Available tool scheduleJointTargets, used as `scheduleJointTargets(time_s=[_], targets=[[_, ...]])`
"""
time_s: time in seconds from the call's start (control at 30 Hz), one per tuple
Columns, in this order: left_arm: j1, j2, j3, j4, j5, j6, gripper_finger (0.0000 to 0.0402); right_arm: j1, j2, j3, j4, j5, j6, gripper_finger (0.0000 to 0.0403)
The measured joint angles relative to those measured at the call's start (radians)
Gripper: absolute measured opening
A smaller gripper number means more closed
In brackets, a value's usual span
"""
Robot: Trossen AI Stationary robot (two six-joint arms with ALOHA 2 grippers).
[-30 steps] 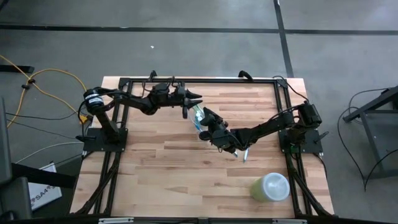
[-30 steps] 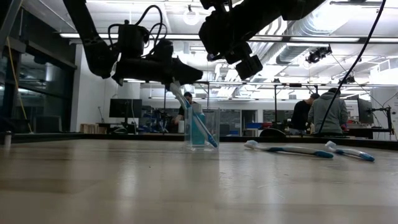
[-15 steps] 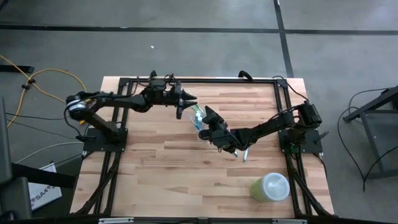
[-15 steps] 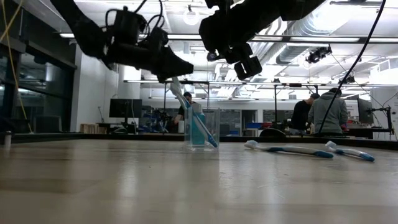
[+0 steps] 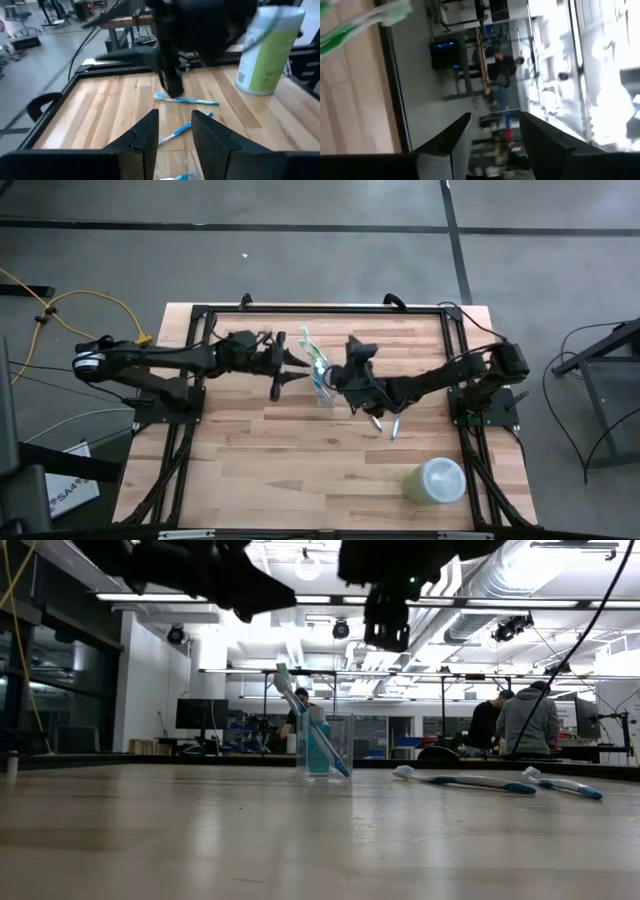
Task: Pick & Place toothbrushing station
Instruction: Put the left blue toothbrush into the transparent organizer
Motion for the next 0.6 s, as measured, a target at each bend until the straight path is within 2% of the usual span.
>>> scheduleJointTargets(time_s=[0.2, 0.27, 0.33, 0.47, 0.6], targets=[[-0.121, -0.064, 0.0, -0.122, -0.14, 0.031, 0.0111, 0.025, -0.151, 0.0, -0.377, -0.046, 0.482, 0.0158], [-0.157, -0.073, 0.0, -0.146, -0.166, 0.031, 0.0111, 0.047, -0.188, 0.0, -0.503, -0.105, 0.652, 0.0158], [-0.189, -0.077, 0.0, -0.165, -0.185, 0.031, 0.011, 0.072, -0.227, 0.002, -0.628, -0.218, 0.857, 0.0158], [-0.254, -0.077, 0.0, -0.181, -0.22, 0.03, 0.011, 0.088, -0.273, 0.036, -0.921, -0.533, 1.328, 0.0151], [-0.328, -0.077, 0.0, -0.19, -0.295, -0.015, 0.011, 0.083, -0.266, 0.039, -1.117, -0.74, 1.548, 0.0136]])
